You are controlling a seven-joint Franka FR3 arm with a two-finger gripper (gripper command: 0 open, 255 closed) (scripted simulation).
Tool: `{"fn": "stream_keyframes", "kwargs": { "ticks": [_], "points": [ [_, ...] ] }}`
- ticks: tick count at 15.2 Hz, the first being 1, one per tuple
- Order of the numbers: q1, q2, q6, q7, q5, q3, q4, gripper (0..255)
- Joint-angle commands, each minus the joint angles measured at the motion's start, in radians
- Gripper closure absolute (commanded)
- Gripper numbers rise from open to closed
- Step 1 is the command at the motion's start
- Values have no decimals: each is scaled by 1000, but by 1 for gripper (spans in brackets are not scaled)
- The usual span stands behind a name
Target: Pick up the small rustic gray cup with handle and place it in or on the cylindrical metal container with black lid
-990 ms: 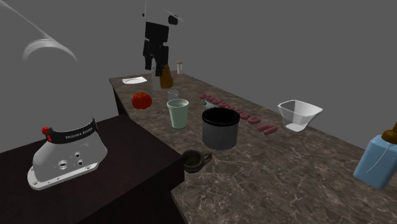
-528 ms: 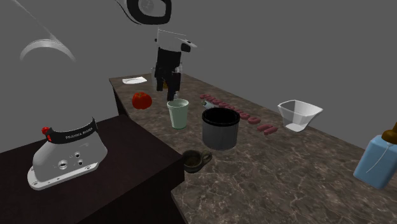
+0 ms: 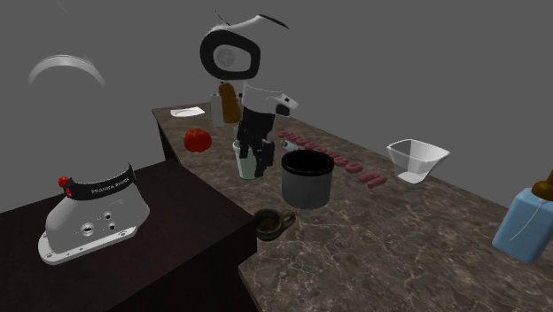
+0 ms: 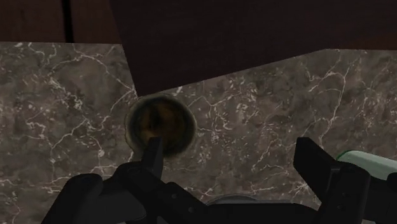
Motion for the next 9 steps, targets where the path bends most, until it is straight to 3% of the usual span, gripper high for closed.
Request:
{"fn": "stream_keyframes", "kwargs": {
  "ticks": [1,5,9],
  "points": [
    [12,88,82,-73,63,-39,1,0],
    [27,304,187,-301,308,-75,65,0],
    [-66,514,231,-532,571,3,164,0]
  ]
}}
